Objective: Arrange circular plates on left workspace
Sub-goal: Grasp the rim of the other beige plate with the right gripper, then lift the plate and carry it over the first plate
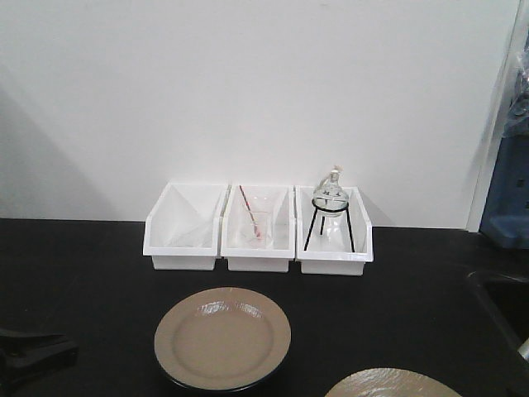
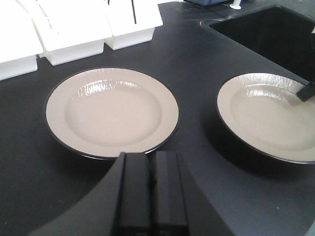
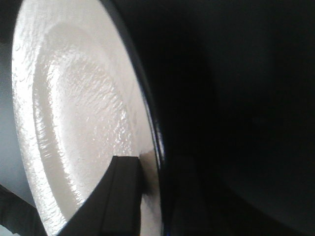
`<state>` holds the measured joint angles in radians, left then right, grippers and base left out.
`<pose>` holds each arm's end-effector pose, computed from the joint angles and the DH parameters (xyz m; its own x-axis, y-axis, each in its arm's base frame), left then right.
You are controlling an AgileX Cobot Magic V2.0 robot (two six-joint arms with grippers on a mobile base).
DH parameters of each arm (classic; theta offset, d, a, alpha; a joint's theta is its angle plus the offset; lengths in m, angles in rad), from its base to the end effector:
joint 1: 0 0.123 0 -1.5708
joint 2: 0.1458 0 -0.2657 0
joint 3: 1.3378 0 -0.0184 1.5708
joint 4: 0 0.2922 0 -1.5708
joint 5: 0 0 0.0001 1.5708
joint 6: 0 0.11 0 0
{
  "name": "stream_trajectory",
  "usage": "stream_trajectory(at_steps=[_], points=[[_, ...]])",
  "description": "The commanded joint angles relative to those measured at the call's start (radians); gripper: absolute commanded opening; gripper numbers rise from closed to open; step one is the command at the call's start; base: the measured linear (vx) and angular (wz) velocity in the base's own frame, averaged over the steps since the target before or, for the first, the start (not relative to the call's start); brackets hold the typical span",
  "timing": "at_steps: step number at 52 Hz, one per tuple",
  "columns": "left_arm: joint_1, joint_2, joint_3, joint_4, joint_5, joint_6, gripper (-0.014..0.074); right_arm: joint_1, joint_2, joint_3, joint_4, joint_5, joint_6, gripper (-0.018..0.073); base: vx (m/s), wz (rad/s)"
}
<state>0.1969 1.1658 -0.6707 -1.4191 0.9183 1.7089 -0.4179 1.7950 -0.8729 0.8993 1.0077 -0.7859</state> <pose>0.2752 -0.0333 0.2422 -0.3230 0.1724 -0.9306 0.6845 0.7215 -0.1039 0.3059 -0.0561 0.0842 -0.9596 0.2677 -0.0864 0.1471 0.7393 0.6571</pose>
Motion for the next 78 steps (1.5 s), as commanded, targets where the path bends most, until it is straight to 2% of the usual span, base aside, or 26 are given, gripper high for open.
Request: stream_trajectory(at_steps=[1, 14, 27, 33, 48, 52, 56, 66, 76, 78], points=[[-0.005, -0.023, -0.026, -0.051, 0.031, -0.007, 0.0001, -0.001, -0.042, -0.018, 0.006, 0.009, -0.002, -0.0011, 0.0, 0.0], [-0.005, -0.023, -0.026, -0.028, 0.021, -0.022, 0.0001, -0.001, -0.109, -0.055, 0.057, 0.045, 0.013, -0.0009, 0.0, 0.0], [-0.005, -0.023, -0.026, -0.03, 0.02, -0.022, 0.0001, -0.001, -0.188, -0.176, 0.086, 0.092, 0.118, -0.0008, 0.0, 0.0], [-0.005, -0.023, -0.026, -0.031, 0.016, -0.022, 0.0001, -0.001, -0.205, -0.237, 0.129, 0.113, 0.151, -0.0008, 0.0, 0.0], [-0.005, -0.023, -0.026, -0.031, 0.002, -0.022, 0.0001, 0.002, -0.208, -0.291, 0.488, 0.133, 0.141, -0.0006, 0.0, 0.0], [-0.005, -0.023, -0.026, -0.031, -0.002, -0.022, 0.0001, 0.019, -0.208, -0.291, 0.548, 0.128, 0.128, -0.0006, 0.0, 0.0], [-0.005, -0.023, -0.026, -0.031, -0.007, -0.022, 0.0001, 0.064, -0.205, -0.291, 0.593, 0.105, 0.112, -0.0006, 0.0, 0.0], [-0.005, -0.023, -0.026, -0.031, -0.016, -0.022, 0.0001, 0.271, -0.17, -0.291, 0.712, -0.08, 0.076, -0.0006, 0.0, 0.0], [-0.005, -0.023, -0.026, -0.028, -0.017, -0.022, 0.0001, 0.459, -0.059, -0.291, 0.889, -0.243, -0.039, -0.0006, 0.0, 0.0], [-0.005, -0.023, -0.026, -0.024, -0.017, -0.022, 0.0001, 0.488, -0.031, -0.305, 0.887, -0.268, -0.044, -0.0006, 0.0, 0.0]])
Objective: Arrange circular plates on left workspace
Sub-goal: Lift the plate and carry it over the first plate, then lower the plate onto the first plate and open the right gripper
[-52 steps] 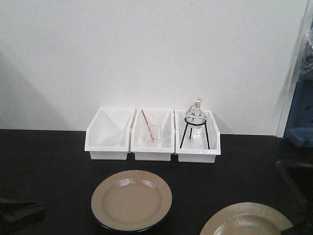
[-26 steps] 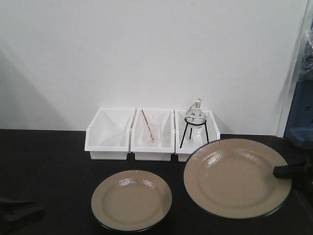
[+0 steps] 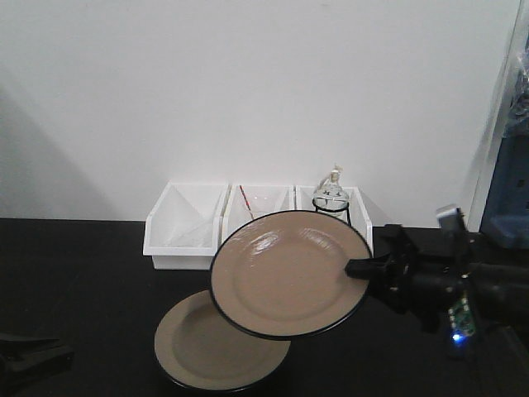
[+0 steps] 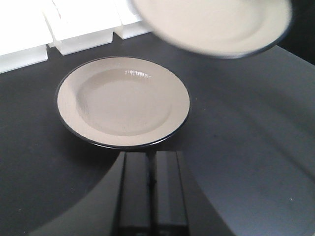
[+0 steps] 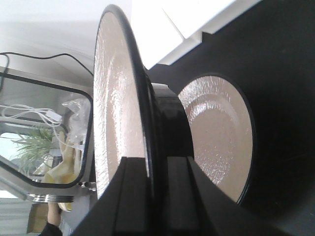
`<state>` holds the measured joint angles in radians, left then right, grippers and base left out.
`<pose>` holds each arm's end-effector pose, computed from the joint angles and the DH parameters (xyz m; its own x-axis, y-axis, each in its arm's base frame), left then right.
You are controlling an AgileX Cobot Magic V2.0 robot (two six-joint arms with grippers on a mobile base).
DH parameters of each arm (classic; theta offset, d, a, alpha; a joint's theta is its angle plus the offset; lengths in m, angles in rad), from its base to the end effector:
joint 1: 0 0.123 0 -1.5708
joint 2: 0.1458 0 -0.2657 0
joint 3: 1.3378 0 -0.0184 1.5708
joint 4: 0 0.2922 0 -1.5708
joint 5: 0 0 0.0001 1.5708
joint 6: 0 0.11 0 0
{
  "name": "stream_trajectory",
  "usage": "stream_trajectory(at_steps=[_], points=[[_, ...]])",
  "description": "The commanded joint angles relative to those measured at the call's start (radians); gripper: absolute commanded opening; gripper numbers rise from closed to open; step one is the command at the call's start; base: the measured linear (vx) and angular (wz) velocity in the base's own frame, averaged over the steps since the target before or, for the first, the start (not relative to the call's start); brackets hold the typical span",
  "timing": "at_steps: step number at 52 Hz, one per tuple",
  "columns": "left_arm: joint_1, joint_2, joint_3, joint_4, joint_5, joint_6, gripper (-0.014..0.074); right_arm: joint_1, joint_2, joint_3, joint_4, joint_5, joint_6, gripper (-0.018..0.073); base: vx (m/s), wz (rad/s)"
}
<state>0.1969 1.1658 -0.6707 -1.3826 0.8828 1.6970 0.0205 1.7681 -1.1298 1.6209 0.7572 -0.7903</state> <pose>0.2764 -0.0301 0.2385 -0.3374 0.2020 -0.9194 0.6674 0.7401 -0.0823 0.4164 0.0841 0.1973 -0.7810 0.5304 -0.3297 -0.0441 0.4797 0.8763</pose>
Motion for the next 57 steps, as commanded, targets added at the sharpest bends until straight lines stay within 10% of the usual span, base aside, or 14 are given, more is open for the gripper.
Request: stream_trajectory(at_steps=[1, 42, 49, 50, 57], points=[[-0.005, -0.023, -0.026, -0.059, 0.018, -0.01, 0.0001, 0.062, 0.006, -0.054, 0.165, -0.029, -0.046, -0.0006, 0.0, 0.0], [-0.005, -0.023, -0.026, -0.041, 0.009, -0.015, 0.0001, 0.19, 0.385, -0.382, 0.164, -0.041, -0.005, 0.0017, 0.0, 0.0], [-0.005, -0.023, -0.026, -0.039, -0.001, -0.015, 0.0001, 0.191, 0.392, -0.382, 0.138, -0.031, -0.034, 0.0125, 0.0, 0.0], [-0.005, -0.023, -0.026, -0.035, -0.001, -0.015, 0.0001, 0.191, 0.392, -0.382, 0.05, -0.024, -0.061, 0.03, 0.0, 0.0], [-0.005, -0.023, -0.026, -0.022, -0.003, -0.016, 0.0001, 0.189, 0.391, -0.382, -0.079, -0.017, -0.126, 0.0477, 0.0, 0.0]])
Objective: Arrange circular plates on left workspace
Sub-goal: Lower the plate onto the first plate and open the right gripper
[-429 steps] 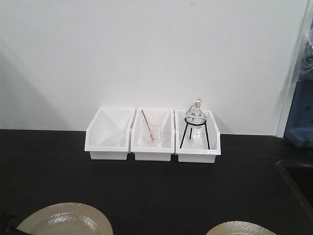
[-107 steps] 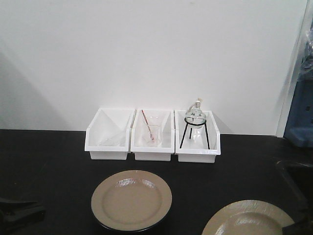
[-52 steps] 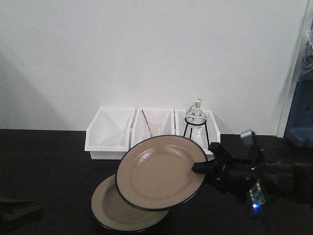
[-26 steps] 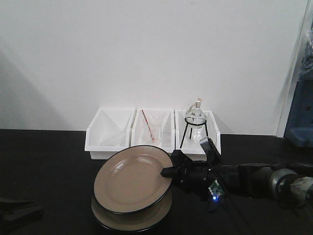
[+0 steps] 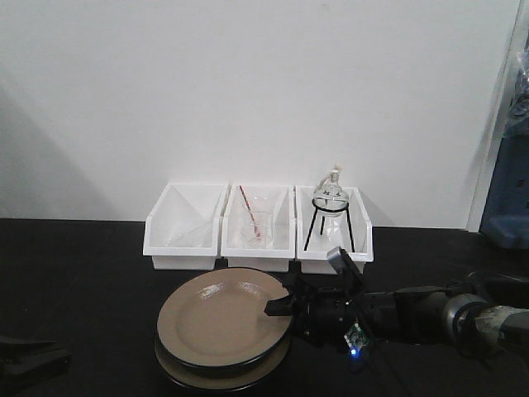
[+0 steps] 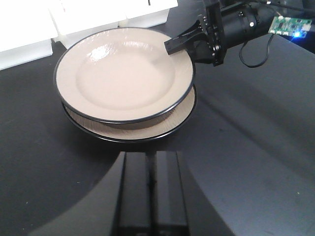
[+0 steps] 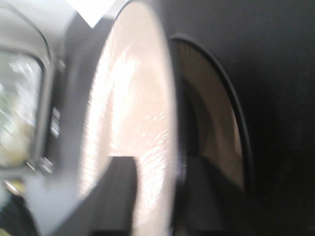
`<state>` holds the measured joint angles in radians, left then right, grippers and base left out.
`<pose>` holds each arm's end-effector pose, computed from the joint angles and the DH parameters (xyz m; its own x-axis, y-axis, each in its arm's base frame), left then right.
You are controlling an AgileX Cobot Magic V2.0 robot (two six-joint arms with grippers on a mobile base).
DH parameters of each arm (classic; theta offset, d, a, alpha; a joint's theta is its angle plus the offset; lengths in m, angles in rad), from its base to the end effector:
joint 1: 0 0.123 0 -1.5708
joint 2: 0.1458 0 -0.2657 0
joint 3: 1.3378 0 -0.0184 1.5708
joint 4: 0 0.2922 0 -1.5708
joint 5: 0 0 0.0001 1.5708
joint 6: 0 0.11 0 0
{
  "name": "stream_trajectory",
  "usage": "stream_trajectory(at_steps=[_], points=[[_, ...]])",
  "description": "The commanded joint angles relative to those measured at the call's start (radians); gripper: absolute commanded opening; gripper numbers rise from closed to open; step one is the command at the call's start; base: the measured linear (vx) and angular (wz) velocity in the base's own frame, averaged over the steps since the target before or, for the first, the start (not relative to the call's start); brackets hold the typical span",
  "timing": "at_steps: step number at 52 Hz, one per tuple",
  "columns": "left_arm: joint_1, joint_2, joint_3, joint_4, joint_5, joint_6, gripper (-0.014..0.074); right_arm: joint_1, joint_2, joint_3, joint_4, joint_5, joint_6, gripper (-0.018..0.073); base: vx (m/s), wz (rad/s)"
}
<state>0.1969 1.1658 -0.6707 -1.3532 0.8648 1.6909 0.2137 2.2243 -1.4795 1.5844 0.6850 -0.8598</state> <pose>0.2766 -0.0282 0.2359 -0.3453 0.2271 -0.9106 0.6617 0.7469 -0.0647 0.4748 0.1743 0.0929 -0.8771 0.3373 -0.3418 -0.0988 0.5699 0.8158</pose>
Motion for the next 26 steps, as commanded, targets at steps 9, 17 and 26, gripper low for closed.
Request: stream_trajectory(at_steps=[9, 17, 26], points=[[-0.005, -0.023, -0.026, -0.044, 0.01, -0.011, 0.0001, -0.005, -0.089, -0.034, -0.235, 0.044, -0.14, 0.0549, 0.0, 0.0], [-0.005, -0.023, -0.026, -0.044, 0.01, -0.011, 0.0001, -0.005, -0.15, -0.034, -0.48, -0.023, -0.166, 0.0535, 0.0, 0.0], [-0.005, -0.023, -0.026, -0.044, -0.001, -0.011, 0.0001, -0.005, -0.235, -0.034, -0.77, -0.111, -0.075, 0.0495, 0.0, 0.0]])
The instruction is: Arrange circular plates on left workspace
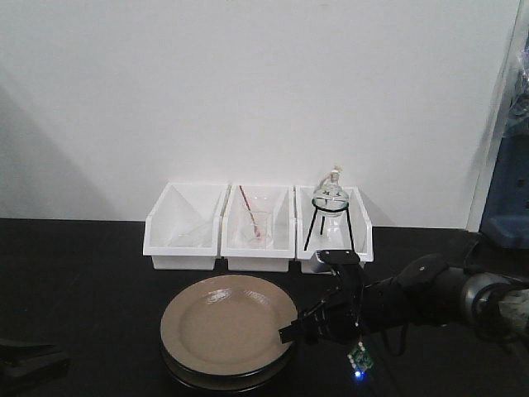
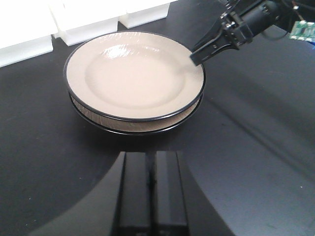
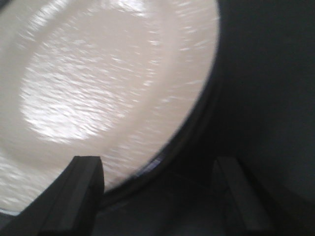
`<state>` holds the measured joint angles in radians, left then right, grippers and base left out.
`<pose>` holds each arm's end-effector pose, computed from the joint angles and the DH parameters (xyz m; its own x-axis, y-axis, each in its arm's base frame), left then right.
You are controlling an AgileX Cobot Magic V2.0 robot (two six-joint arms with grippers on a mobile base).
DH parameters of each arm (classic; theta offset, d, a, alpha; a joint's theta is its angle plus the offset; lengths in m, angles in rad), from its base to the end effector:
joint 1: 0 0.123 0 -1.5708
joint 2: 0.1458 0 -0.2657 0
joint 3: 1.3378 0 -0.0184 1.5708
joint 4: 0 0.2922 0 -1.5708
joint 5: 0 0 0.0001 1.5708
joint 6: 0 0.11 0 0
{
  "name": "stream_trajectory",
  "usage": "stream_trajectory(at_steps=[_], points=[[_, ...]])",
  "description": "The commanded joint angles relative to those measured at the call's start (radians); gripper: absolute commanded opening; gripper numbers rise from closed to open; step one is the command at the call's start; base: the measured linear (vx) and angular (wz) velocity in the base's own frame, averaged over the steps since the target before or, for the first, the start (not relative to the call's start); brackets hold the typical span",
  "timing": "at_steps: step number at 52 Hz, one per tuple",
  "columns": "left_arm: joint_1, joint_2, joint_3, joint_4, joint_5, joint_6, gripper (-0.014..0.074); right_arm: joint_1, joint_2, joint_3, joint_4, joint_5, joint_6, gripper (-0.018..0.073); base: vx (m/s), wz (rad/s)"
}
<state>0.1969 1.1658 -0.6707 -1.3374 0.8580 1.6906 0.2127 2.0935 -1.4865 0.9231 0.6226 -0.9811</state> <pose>0.2765 -0.0275 0.2346 -0.3471 0.2424 -0.9059 0.6617 0.7479 -0.0534 0.4639 0.1526 0.1243 -0.6994 -0.2955 -0.6507 -0.5781 0.7693 0.2721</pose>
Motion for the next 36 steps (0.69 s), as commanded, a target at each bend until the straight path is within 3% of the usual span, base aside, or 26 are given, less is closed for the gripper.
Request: stream_trajectory(at_steps=[1, 9, 19, 27, 36], points=[[-0.005, -0.023, -0.026, -0.06, 0.003, -0.011, 0.0001, -0.004, -0.115, -0.027, -0.136, -0.055, 0.054, 0.0489, 0.0, 0.0], [-0.005, -0.023, -0.026, -0.06, -0.012, -0.036, 0.0001, -0.004, -0.203, -0.027, -0.274, -0.07, 0.153, 0.04, 0.0, 0.0], [-0.005, -0.023, -0.026, -0.059, -0.058, -0.138, 0.0001, -0.004, -0.344, -0.003, -0.431, -0.067, 0.397, -0.0015, 0.0, 0.0], [-0.005, -0.033, -0.024, -0.03, -0.087, -0.214, 0.0001, -0.004, -0.524, 0.137, -0.538, -0.141, 0.529, -0.0005, 0.0, 0.0], [-0.005, -0.176, 0.061, 0.048, -0.126, -0.21, 0.0001, -0.004, -0.855, 0.489, -0.553, -0.435, 0.531, -0.0005, 0.0, 0.0]])
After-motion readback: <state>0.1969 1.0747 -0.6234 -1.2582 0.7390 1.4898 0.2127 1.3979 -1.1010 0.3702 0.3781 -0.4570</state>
